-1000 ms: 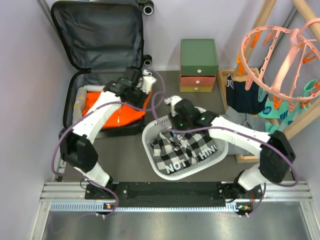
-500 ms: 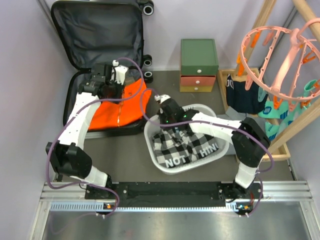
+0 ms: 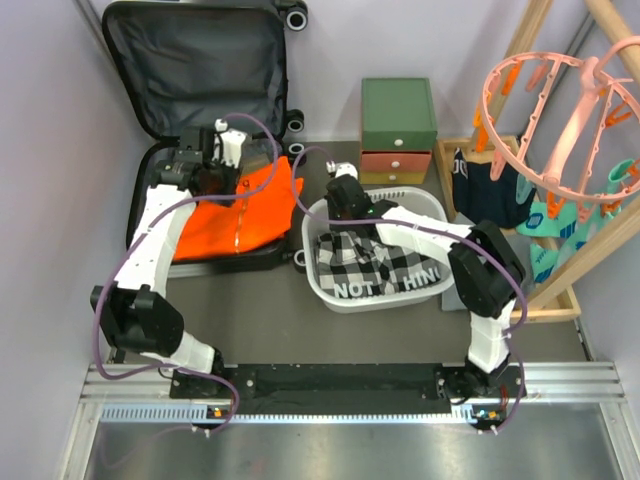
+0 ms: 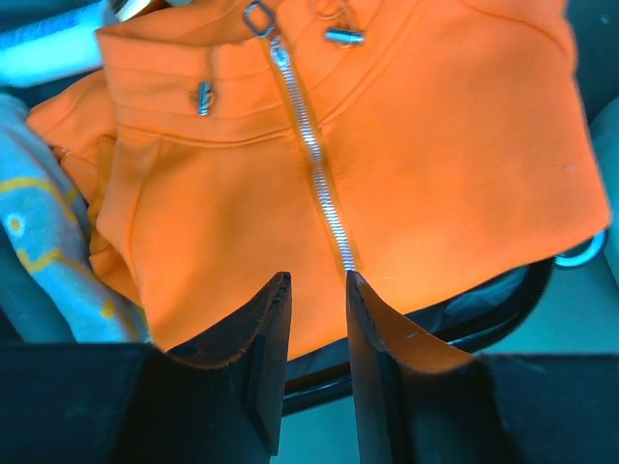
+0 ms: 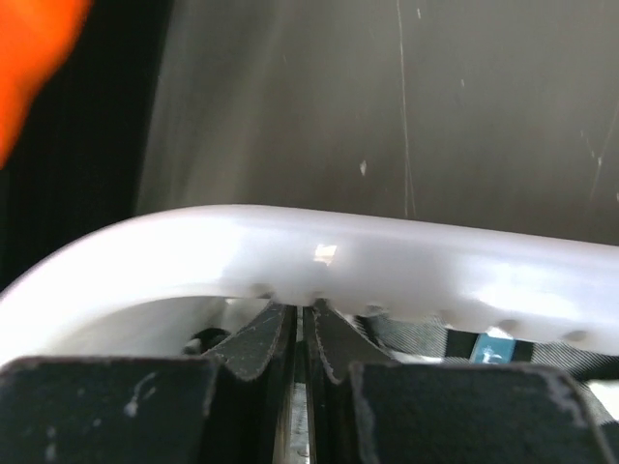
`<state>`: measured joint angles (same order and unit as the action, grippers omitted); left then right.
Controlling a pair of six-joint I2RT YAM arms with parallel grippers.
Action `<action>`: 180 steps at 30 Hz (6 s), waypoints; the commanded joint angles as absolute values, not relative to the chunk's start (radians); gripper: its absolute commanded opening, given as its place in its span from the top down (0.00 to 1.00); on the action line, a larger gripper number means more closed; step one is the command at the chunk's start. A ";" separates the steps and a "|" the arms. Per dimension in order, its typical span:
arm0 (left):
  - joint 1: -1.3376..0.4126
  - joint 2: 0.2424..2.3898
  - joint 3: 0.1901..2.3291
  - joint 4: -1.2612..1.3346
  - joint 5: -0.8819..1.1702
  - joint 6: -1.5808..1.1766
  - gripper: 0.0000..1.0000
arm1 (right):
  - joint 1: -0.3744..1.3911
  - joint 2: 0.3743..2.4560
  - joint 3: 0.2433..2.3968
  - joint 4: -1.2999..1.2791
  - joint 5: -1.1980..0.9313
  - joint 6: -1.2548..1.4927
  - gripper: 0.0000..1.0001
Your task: Open, take out, and arrange the luggage
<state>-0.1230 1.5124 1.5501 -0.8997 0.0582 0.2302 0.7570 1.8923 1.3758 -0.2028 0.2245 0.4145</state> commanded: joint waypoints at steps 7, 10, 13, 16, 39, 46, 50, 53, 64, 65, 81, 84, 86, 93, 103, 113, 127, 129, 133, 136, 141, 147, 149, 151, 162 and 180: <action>0.127 1.535 1.497 -0.712 0.034 0.167 0.44 | 0.830 1.747 1.474 -0.120 0.357 0.358 0.72; 0.196 1.588 1.512 -0.670 0.040 0.140 0.40 | 0.871 1.782 1.572 -0.115 0.341 0.344 0.62; 0.228 1.641 1.519 -0.632 0.035 0.126 0.35 | 0.871 1.917 1.730 -0.176 0.304 0.409 0.56; 0.232 1.702 1.528 -0.620 0.018 0.126 0.33 | 0.868 2.074 1.899 -0.256 0.293 0.469 0.53; 0.293 1.917 1.536 -0.641 0.307 0.124 0.71 | 0.914 2.390 2.207 -0.276 0.159 0.379 0.87; 0.301 1.882 1.539 -0.649 0.333 0.130 1.00 | 0.953 2.358 2.178 -0.109 0.043 0.301 1.00; 0.325 1.829 1.523 -0.644 0.331 0.124 1.00 | 0.959 2.324 2.109 0.055 -0.064 0.313 1.00; 0.356 1.793 1.505 -0.627 0.328 0.121 1.00 | 0.962 2.322 2.109 0.136 -0.165 0.327 1.00; 0.391 1.789 1.471 -0.609 0.331 0.129 1.00 | 0.980 2.312 2.126 0.150 -0.040 0.230 1.00; 0.394 1.787 1.473 -0.607 0.328 0.130 1.00 | 0.974 2.327 2.126 0.153 -0.057 0.236 1.00; 0.410 1.807 1.519 -0.618 0.202 0.153 0.95 | 0.848 2.593 2.390 -0.284 -0.071 0.625 0.95; 0.411 1.822 1.542 -0.635 0.203 0.156 0.76 | 0.868 2.547 2.385 -0.301 0.050 0.499 0.76; 0.411 1.841 1.565 -0.655 0.192 0.158 0.66 | 0.888 2.516 2.388 -0.302 0.113 0.439 0.67; 0.408 1.867 1.568 -0.699 0.152 0.172 0.39 | 0.936 2.529 2.437 -0.316 0.290 0.248 0.46; 0.400 1.960 1.585 -0.761 0.150 0.190 0.36 | 0.960 2.568 2.447 -0.367 0.466 0.137 0.41; 0.394 2.066 1.611 -0.758 0.078 0.215 0.35 | 0.962 2.643 2.456 -0.400 0.457 0.143 0.41; 0.356 2.158 1.689 -0.913 0.354 0.255 0.69 | 0.962 2.602 2.433 -0.402 0.373 0.192 0.40; 0.357 2.143 1.695 -0.917 0.368 0.258 0.96 | 0.962 2.593 2.430 -0.400 0.367 0.196 0.40; 0.362 2.065 1.692 -0.875 0.353 0.227 1.00 | 0.959 2.563 2.407 -0.385 0.345 0.204 0.40; 0.362 1.976 1.657 -0.822 0.295 0.225 1.00 | 0.954 2.550 2.387 -0.373 0.330 0.215 0.40; 0.364 1.959 1.626 -0.768 0.103 0.238 0.71 | 0.946 2.539 2.368 -0.367 0.324 0.219 0.40; 0.376 2.043 1.637 -0.762 -0.053 0.233 0.35 | 0.945 2.522 2.347 -0.368 0.321 0.209 0.40; 0.376 2.055 1.647 -0.750 -0.069 0.230 0.32 | 0.945 2.517 2.339 -0.368 0.322 0.206 0.40; 0.374 2.075 1.666 -0.747 -0.092 0.227 0.27 | 0.945 2.516 2.339 -0.368 0.318 0.201 0.40; 0.380 2.220 1.769 -0.867 0.043 0.273 0.19 | 0.946 2.519 2.339 -0.364 0.316 0.202 0.40; 0.365 2.284 1.847 -1.046 0.457 0.331 1.00 | 0.946 2.507 2.329 -0.362 0.296 0.213 0.39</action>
